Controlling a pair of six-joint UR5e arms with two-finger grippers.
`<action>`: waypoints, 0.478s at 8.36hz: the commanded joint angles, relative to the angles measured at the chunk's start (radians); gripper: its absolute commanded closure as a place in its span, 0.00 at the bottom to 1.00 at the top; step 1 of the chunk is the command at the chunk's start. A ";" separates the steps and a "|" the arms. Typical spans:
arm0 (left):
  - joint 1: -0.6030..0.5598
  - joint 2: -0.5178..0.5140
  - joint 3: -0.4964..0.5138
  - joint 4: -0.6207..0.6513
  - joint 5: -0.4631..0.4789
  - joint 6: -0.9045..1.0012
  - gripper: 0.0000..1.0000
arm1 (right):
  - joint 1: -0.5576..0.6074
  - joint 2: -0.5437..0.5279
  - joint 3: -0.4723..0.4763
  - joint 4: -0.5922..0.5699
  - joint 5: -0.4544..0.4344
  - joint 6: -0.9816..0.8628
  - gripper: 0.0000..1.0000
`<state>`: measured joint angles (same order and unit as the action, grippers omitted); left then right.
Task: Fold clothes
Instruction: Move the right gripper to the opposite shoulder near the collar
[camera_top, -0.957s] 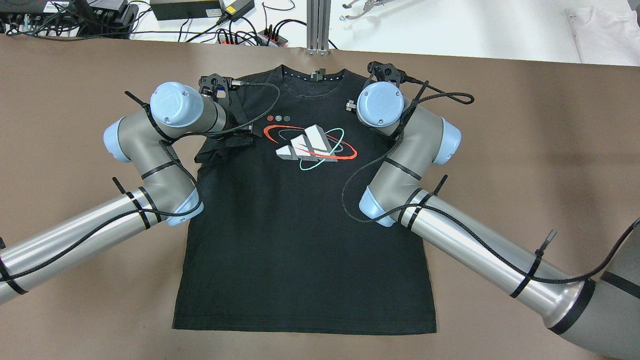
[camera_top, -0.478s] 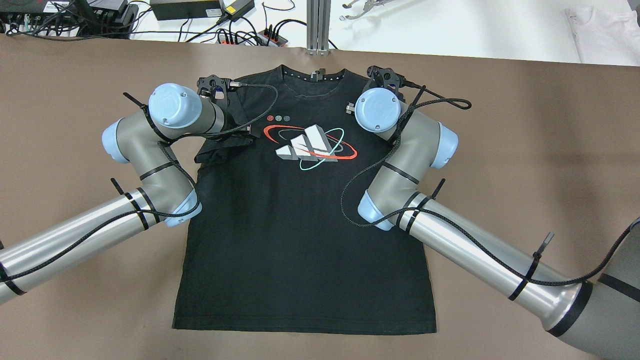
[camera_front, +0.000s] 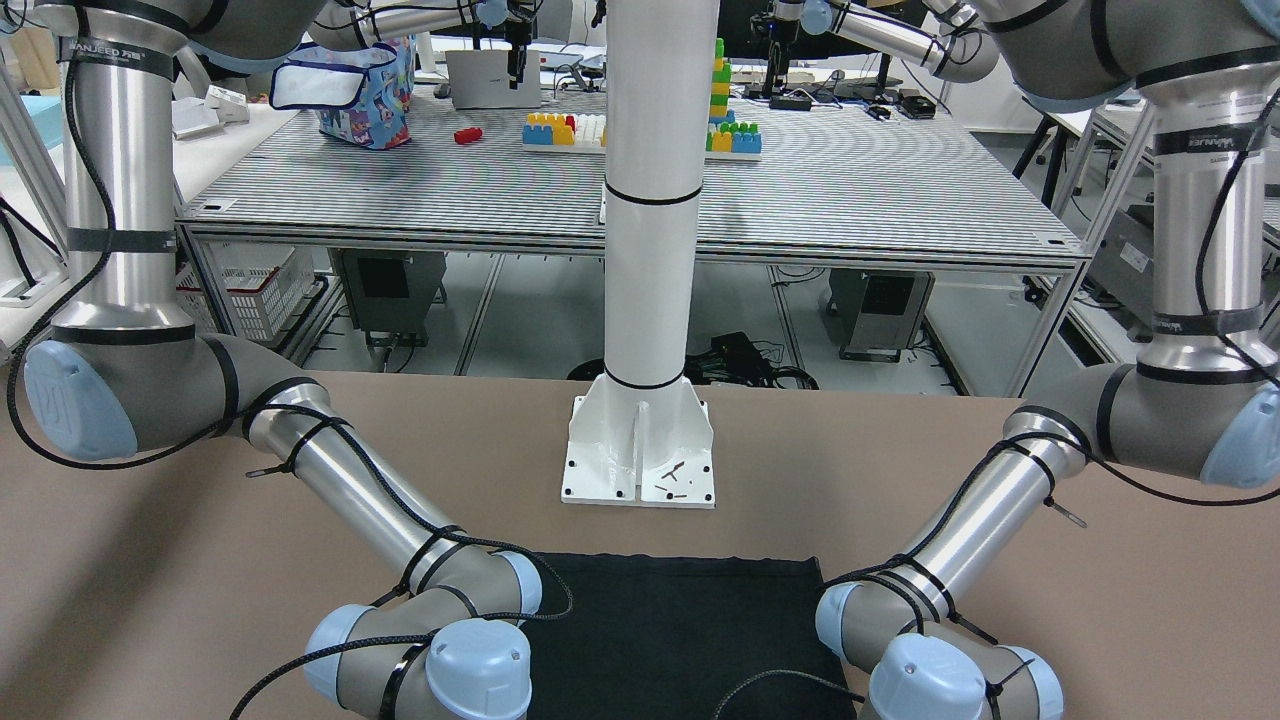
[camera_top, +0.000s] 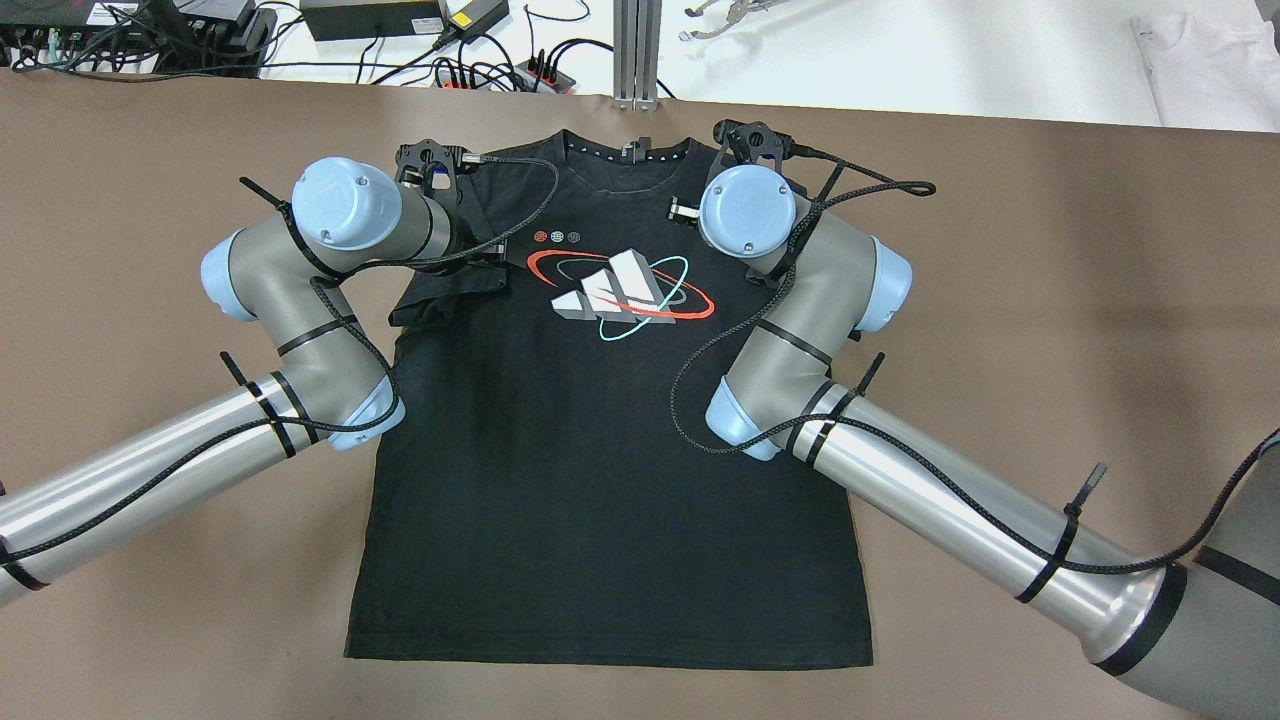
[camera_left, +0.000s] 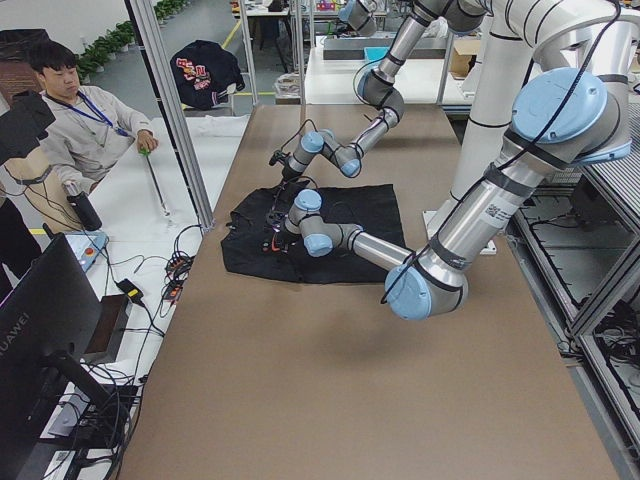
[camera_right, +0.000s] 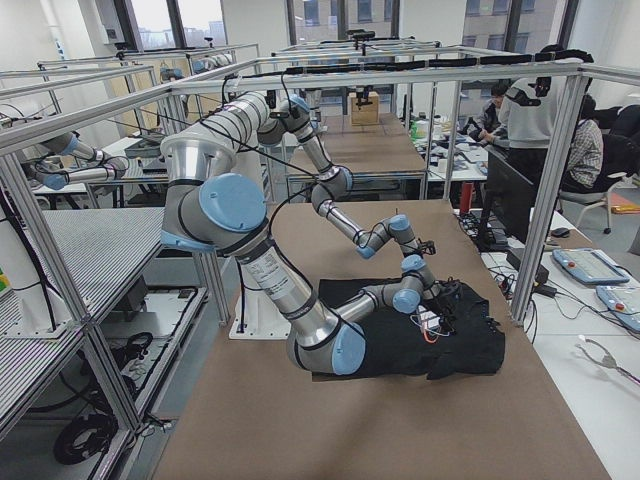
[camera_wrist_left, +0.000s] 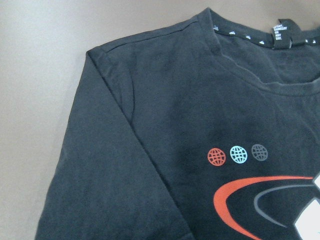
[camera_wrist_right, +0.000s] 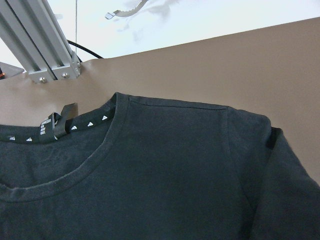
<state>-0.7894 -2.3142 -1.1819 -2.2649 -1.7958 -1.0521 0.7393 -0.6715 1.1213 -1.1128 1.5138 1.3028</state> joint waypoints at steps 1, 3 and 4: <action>0.001 0.041 -0.075 0.004 0.004 -0.008 0.00 | -0.001 -0.110 0.182 -0.053 0.006 -0.008 0.05; 0.009 0.152 -0.221 0.004 0.010 -0.035 0.00 | -0.044 -0.271 0.387 -0.055 0.026 0.003 0.06; 0.012 0.227 -0.311 0.004 0.012 -0.099 0.00 | -0.091 -0.324 0.466 -0.070 0.026 0.009 0.06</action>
<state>-0.7842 -2.2058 -1.3440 -2.2612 -1.7881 -1.0775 0.7111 -0.8740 1.4219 -1.1654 1.5325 1.3000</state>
